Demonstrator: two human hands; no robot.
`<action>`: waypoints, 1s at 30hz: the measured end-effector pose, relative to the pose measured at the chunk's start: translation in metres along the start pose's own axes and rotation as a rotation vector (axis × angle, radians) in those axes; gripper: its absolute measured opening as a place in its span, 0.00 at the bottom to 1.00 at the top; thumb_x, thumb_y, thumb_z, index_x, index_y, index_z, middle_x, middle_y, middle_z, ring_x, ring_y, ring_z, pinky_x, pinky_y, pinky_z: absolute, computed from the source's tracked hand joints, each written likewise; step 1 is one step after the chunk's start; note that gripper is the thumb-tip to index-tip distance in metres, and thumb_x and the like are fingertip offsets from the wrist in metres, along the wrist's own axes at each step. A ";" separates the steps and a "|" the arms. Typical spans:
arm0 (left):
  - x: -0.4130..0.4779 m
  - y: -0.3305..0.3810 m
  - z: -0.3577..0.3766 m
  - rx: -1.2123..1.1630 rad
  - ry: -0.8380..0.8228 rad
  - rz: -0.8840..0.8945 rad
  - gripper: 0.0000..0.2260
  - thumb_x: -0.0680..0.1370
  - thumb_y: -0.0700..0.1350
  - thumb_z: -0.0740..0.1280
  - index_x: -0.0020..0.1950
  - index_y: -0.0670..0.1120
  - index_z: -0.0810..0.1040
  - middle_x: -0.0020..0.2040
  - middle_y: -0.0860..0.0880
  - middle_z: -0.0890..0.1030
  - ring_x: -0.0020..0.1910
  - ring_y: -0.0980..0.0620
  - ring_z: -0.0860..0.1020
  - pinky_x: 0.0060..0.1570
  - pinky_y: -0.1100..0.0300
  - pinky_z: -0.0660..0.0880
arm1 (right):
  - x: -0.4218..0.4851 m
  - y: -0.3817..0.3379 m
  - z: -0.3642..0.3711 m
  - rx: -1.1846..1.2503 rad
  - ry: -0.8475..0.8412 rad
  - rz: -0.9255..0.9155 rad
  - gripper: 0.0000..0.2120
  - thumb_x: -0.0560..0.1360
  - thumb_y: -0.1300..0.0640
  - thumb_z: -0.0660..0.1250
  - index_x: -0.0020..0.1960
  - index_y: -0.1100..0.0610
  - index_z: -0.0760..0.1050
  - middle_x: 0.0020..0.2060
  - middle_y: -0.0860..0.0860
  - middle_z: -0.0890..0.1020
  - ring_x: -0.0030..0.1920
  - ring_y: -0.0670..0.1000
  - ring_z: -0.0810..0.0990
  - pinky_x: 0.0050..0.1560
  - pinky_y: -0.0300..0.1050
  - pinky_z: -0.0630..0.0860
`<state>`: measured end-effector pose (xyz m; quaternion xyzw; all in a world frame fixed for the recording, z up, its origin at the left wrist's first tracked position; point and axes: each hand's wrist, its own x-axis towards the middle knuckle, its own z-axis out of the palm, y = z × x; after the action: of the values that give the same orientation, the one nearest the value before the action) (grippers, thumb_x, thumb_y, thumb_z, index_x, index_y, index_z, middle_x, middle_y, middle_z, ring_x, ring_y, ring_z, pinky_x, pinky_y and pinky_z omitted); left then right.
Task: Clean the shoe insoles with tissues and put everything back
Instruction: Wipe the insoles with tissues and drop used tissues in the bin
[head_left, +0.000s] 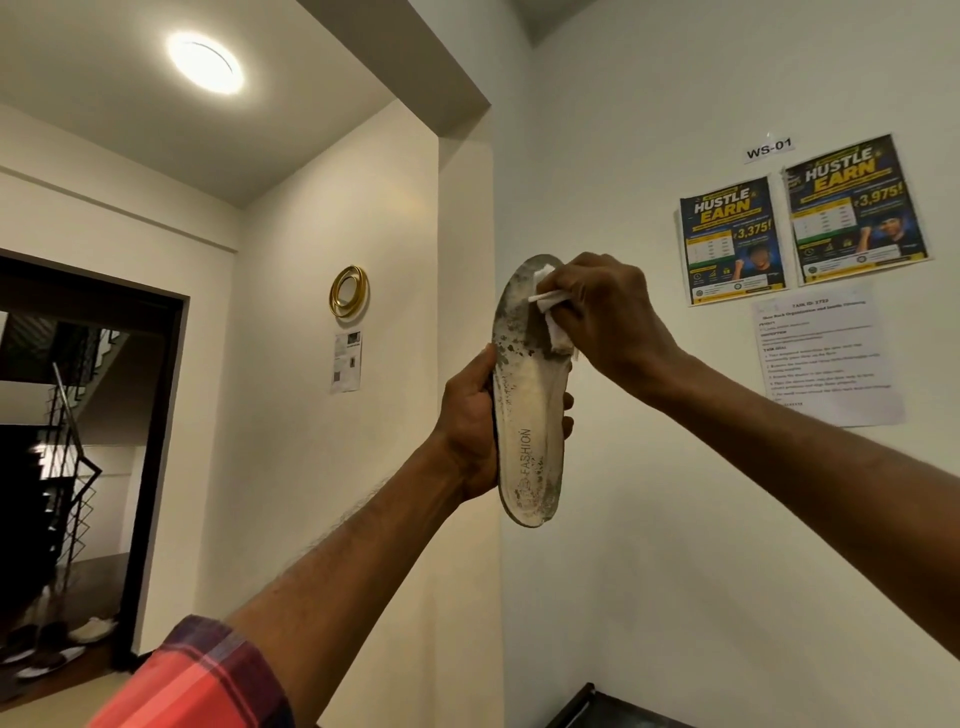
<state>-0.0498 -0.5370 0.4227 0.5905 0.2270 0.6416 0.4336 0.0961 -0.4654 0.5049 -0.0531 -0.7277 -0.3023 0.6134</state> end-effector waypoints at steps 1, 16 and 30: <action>0.000 0.000 0.000 -0.009 -0.008 -0.002 0.30 0.81 0.64 0.53 0.61 0.43 0.83 0.55 0.40 0.81 0.47 0.43 0.80 0.50 0.49 0.78 | 0.001 0.003 -0.001 0.009 0.037 0.032 0.07 0.74 0.63 0.73 0.52 0.62 0.83 0.46 0.58 0.84 0.44 0.52 0.82 0.43 0.34 0.74; -0.001 -0.004 -0.002 0.011 0.034 -0.005 0.30 0.82 0.64 0.52 0.62 0.43 0.82 0.55 0.39 0.82 0.48 0.42 0.80 0.49 0.49 0.78 | -0.004 -0.004 0.008 0.074 -0.019 -0.089 0.09 0.73 0.66 0.74 0.53 0.60 0.83 0.49 0.57 0.84 0.49 0.53 0.81 0.46 0.40 0.77; -0.004 0.003 -0.006 0.038 0.083 0.017 0.29 0.82 0.63 0.51 0.61 0.43 0.82 0.52 0.39 0.83 0.47 0.42 0.80 0.48 0.49 0.79 | 0.002 -0.016 0.010 0.145 0.001 -0.080 0.08 0.73 0.65 0.74 0.52 0.61 0.83 0.50 0.57 0.84 0.48 0.51 0.82 0.49 0.38 0.79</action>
<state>-0.0564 -0.5405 0.4214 0.5736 0.2520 0.6648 0.4069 0.0795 -0.4739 0.5003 0.0207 -0.7489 -0.2730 0.6035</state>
